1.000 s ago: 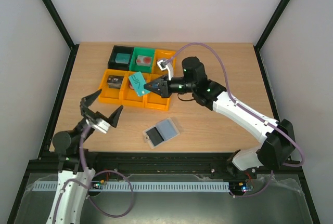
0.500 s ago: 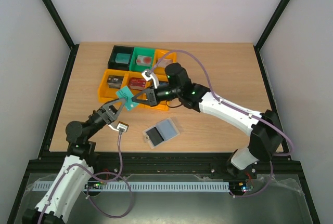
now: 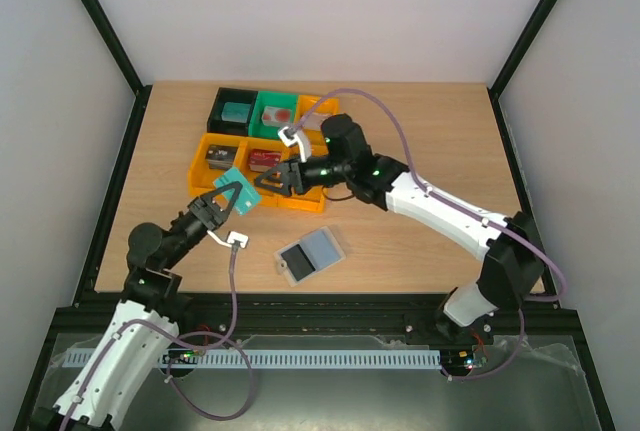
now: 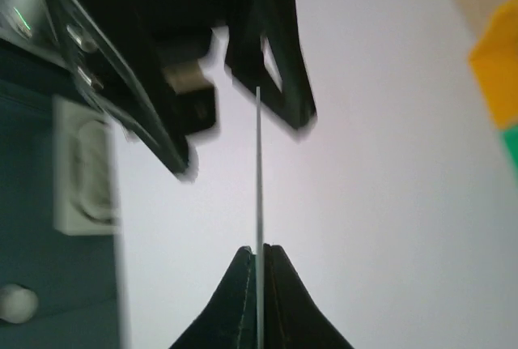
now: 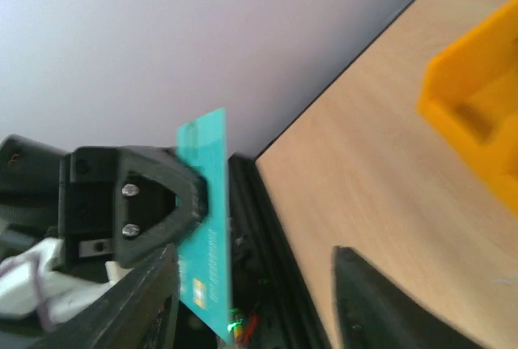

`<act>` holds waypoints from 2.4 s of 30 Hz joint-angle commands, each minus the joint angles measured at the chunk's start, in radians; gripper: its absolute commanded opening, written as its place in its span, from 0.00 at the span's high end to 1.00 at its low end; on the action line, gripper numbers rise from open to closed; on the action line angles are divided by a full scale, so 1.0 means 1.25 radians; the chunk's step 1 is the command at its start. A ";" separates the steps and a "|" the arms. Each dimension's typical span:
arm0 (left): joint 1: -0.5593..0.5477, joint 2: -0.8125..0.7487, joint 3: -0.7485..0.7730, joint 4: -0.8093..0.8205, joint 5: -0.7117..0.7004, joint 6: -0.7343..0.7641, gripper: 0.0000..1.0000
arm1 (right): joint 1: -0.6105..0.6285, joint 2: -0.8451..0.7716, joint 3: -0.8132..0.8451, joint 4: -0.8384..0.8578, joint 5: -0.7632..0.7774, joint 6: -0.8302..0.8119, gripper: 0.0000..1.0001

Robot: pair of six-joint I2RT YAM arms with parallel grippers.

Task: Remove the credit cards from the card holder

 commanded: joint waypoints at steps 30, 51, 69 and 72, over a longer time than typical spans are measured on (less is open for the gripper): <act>0.146 1.406 1.490 -0.861 -0.317 -0.529 0.98 | -0.258 -0.252 -0.173 -0.166 0.301 -0.193 0.02; 0.178 1.592 1.371 -0.541 -0.389 -0.408 0.98 | -0.279 -0.060 -0.067 -0.193 0.280 -0.206 0.01; 0.177 1.582 1.369 -0.535 -0.352 -0.423 0.66 | -0.286 -0.096 -0.070 -0.195 0.238 -0.207 0.01; 0.182 1.565 1.370 -0.571 -0.325 -0.428 0.50 | -0.287 -0.108 -0.075 -0.192 0.242 -0.207 0.01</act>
